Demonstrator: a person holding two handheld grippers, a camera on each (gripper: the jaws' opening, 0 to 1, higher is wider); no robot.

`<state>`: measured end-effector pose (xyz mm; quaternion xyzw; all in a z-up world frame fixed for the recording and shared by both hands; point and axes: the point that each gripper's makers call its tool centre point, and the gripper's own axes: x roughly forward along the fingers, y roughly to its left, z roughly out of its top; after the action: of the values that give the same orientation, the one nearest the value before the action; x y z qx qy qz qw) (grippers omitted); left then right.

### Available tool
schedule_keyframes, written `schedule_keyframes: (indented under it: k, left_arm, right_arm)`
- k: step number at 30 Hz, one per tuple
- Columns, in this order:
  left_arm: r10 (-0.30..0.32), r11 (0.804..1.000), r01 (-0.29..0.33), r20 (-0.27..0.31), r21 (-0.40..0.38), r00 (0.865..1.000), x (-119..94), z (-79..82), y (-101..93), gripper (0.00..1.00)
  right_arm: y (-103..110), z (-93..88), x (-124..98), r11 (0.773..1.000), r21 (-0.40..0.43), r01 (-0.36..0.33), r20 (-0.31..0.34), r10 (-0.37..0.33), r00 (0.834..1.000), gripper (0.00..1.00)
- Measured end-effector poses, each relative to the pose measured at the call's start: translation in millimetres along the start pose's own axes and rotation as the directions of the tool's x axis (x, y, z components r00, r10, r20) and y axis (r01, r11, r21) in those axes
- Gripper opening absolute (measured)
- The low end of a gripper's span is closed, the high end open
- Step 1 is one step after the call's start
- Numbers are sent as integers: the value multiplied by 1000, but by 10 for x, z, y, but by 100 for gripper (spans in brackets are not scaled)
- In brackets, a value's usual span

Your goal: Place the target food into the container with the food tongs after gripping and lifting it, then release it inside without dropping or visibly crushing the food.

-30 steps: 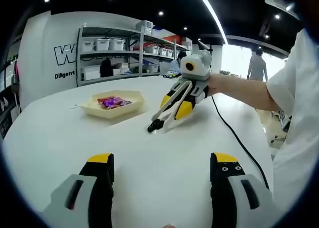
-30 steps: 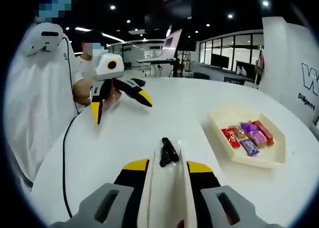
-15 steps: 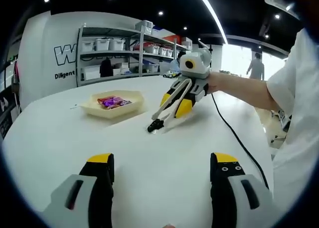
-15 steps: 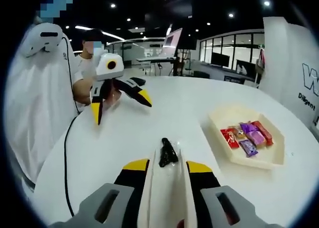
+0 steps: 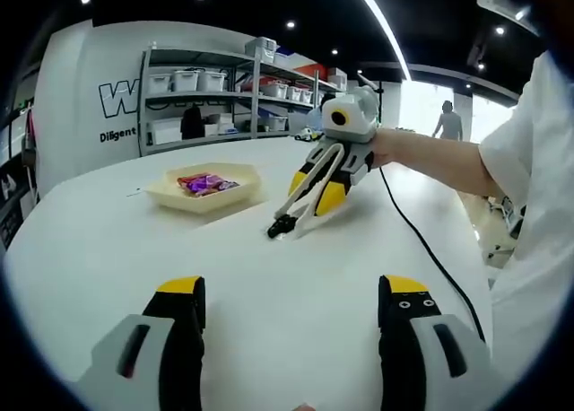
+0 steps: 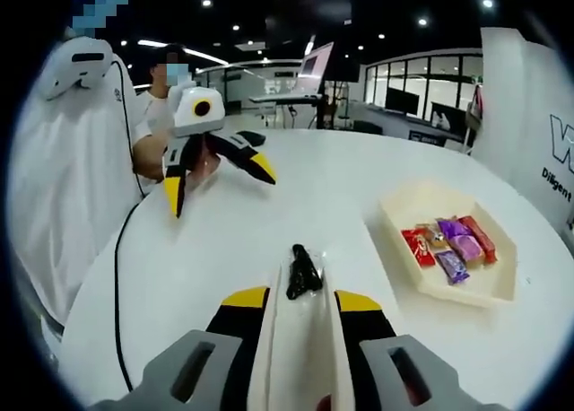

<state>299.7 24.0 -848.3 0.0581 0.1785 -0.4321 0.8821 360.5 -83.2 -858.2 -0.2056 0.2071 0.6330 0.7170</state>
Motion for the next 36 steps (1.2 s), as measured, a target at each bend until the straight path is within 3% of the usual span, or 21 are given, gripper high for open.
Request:
schedule_keyframes:
  k: [3, 15, 36]
  left_arm:
    - [-1, 1000, 1, 1, -1, 1000, 2, -1, 0, 77]
    - [1, 1000, -1, 3, -4, 1000, -11, -10, 6, 77]
    - [3, 1000, -3, 3, -2, 1000, -12, -4, 7, 77]
  right_arm:
    - [-11, -14, -3, 1000, 30, -3, -10, 3, 1000, 19]
    - [-9, -58, 0, 1000, 0, 20, -20, -20, 1000, 16]
    - [17, 131, -69, 999, 22, 33, 75, -34, 997, 15]
